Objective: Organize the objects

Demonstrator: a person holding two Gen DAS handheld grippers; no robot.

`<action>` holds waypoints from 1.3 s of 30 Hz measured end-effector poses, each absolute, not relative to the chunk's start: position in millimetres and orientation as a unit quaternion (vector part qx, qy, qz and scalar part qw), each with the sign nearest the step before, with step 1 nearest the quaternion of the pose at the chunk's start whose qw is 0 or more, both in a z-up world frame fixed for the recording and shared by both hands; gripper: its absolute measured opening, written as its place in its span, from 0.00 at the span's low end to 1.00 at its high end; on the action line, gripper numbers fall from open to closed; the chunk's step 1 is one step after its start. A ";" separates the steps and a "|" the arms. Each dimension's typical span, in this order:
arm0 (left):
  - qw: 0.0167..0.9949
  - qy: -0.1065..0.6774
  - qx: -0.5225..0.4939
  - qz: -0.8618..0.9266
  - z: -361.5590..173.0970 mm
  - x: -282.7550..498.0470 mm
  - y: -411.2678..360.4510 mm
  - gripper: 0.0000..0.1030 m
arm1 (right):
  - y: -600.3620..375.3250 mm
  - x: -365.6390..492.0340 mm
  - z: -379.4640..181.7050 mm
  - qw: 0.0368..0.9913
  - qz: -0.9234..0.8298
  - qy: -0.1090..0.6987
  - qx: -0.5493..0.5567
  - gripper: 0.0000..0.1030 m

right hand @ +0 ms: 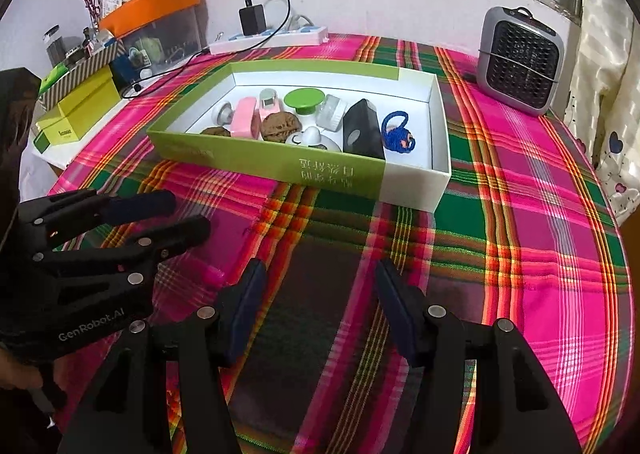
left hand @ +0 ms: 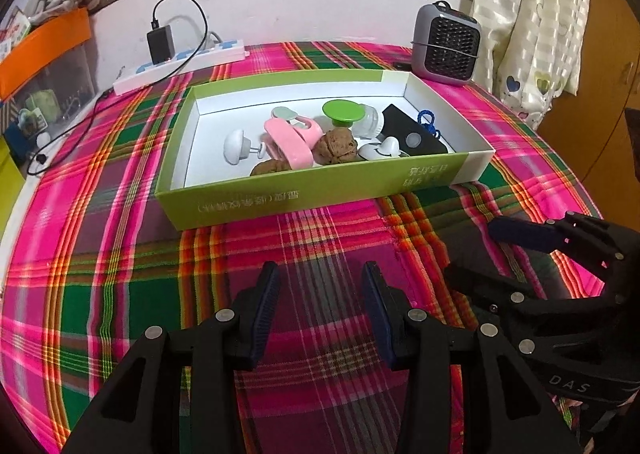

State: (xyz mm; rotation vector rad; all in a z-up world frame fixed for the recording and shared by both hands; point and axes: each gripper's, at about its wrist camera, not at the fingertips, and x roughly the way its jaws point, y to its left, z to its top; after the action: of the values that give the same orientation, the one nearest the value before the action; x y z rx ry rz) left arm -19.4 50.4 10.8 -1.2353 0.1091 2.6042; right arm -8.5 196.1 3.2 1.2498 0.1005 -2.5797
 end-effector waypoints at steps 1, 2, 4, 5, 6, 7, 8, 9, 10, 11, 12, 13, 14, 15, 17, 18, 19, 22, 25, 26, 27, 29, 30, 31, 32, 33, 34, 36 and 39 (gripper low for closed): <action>0.126 0.041 -0.425 0.896 10.7 -20.3 51.2 0.41 | 196.2 -9.1 3.1 0.136 -0.891 0.036 0.432 0.56; 0.123 0.045 -0.425 0.896 10.6 -21.3 52.4 0.42 | 196.4 -9.8 3.2 0.135 -0.891 0.037 0.432 0.56; 0.119 0.054 -0.425 0.896 10.3 -23.4 55.4 0.48 | 196.1 -11.6 3.2 0.135 -0.891 0.040 0.433 0.57; 0.117 0.058 -0.426 0.895 10.1 -24.3 57.0 0.50 | 196.2 -12.5 3.1 0.135 -0.890 0.040 0.433 0.58; 0.113 0.062 -0.426 0.896 9.9 -25.4 58.4 0.52 | 195.8 -13.1 2.9 0.136 -0.890 0.041 0.433 0.59; 0.110 0.060 -0.426 0.896 9.8 -26.2 57.6 0.54 | 195.5 -13.9 2.7 0.136 -0.890 0.042 0.433 0.59; 0.109 0.056 -0.427 0.896 9.7 -27.5 56.6 0.55 | 196.0 -14.7 2.7 0.136 -0.890 0.041 0.433 0.59; 0.108 0.054 -0.427 0.896 9.8 -28.9 55.9 0.55 | 196.0 -15.6 2.7 0.136 -0.890 0.040 0.433 0.59; 0.107 0.055 -0.427 0.896 9.7 -29.8 55.9 0.55 | 195.8 -16.2 2.6 0.136 -0.890 0.041 0.433 0.59; 0.105 0.055 -0.427 0.897 9.8 -30.7 56.3 0.55 | 195.6 -16.9 2.7 0.135 -0.890 0.043 0.433 0.59; 0.103 0.055 -0.427 0.897 9.8 -31.7 56.6 0.55 | 195.6 -17.7 2.7 0.135 -0.890 0.044 0.433 0.59; 0.101 0.054 -0.427 0.897 9.6 -32.4 57.0 0.56 | 195.6 -18.4 2.7 0.136 -0.890 0.046 0.433 0.59; 0.100 0.054 -0.427 0.897 9.6 -33.6 57.4 0.56 | 195.5 -19.4 2.8 0.137 -0.890 0.048 0.433 0.59; 0.098 0.054 -0.427 0.897 9.7 -34.5 57.8 0.56 | 195.5 -20.2 3.0 0.137 -0.889 0.050 0.433 0.59; 0.097 0.053 -0.427 0.897 9.4 -35.4 57.7 0.57 | 195.2 -20.8 2.5 0.137 -0.889 0.052 0.433 0.59; 0.096 0.053 -0.427 0.897 9.4 -35.6 57.6 0.57 | 195.2 -20.7 2.5 0.137 -0.889 0.052 0.433 0.59; 0.097 0.053 -0.427 0.897 9.3 -35.9 57.4 0.57 | 195.2 -20.8 2.6 0.137 -0.889 0.052 0.433 0.59; 0.097 0.054 -0.427 0.897 9.3 -35.7 57.6 0.57 | 195.3 -21.2 2.5 0.137 -0.889 0.052 0.433 0.59; 0.097 0.055 -0.427 0.897 9.1 -35.9 57.9 0.57 | 194.3 -20.9 2.3 0.137 -0.889 0.057 0.433 0.59; 0.096 0.056 -0.427 0.897 8.9 -36.0 57.8 0.57 | 193.9 -20.6 2.3 0.137 -0.889 0.060 0.433 0.59; 0.095 0.057 -0.427 0.898 8.7 -36.1 58.2 0.57 | 193.9 -20.7 2.1 0.138 -0.888 0.063 0.433 0.59; 0.095 0.056 -0.427 0.898 8.8 -35.8 58.3 0.58 | 193.5 -20.3 1.6 0.141 -0.888 0.068 0.433 0.59; 0.095 0.056 -0.427 0.898 8.7 -36.0 58.5 0.58 | 193.5 -20.5 1.6 0.141 -0.888 0.069 0.433 0.59; 0.095 0.057 -0.427 0.898 8.8 -35.7 58.5 0.58 | 193.6 -20.3 1.5 0.141 -0.888 0.069 0.432 0.59; 0.095 0.057 -0.427 0.898 8.7 -35.7 58.4 0.58 | 193.5 -20.4 1.5 0.141 -0.888 0.069 0.432 0.59; 0.095 0.057 -0.427 0.898 8.7 -35.8 58.5 0.58 | 193.3 -20.3 1.5 0.141 -0.888 0.069 0.432 0.60; 0.095 0.057 -0.427 0.898 8.7 -35.7 58.4 0.58 | 193.6 -20.5 1.5 0.141 -0.888 0.069 0.432 0.60; 0.095 0.057 -0.427 0.898 8.7 -35.7 58.5 0.58 | 193.1 -20.2 1.6 0.141 -0.888 0.069 0.432 0.60; 0.095 0.057 -0.427 0.898 8.7 -35.6 58.4 0.58 | 193.0 -20.1 1.5 0.141 -0.888 0.069 0.432 0.60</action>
State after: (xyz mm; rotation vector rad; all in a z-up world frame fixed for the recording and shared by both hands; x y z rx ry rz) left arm -35.6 58.4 8.7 -1.2649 0.1682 2.6607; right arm -20.1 193.0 1.5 1.2488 0.1984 -2.5642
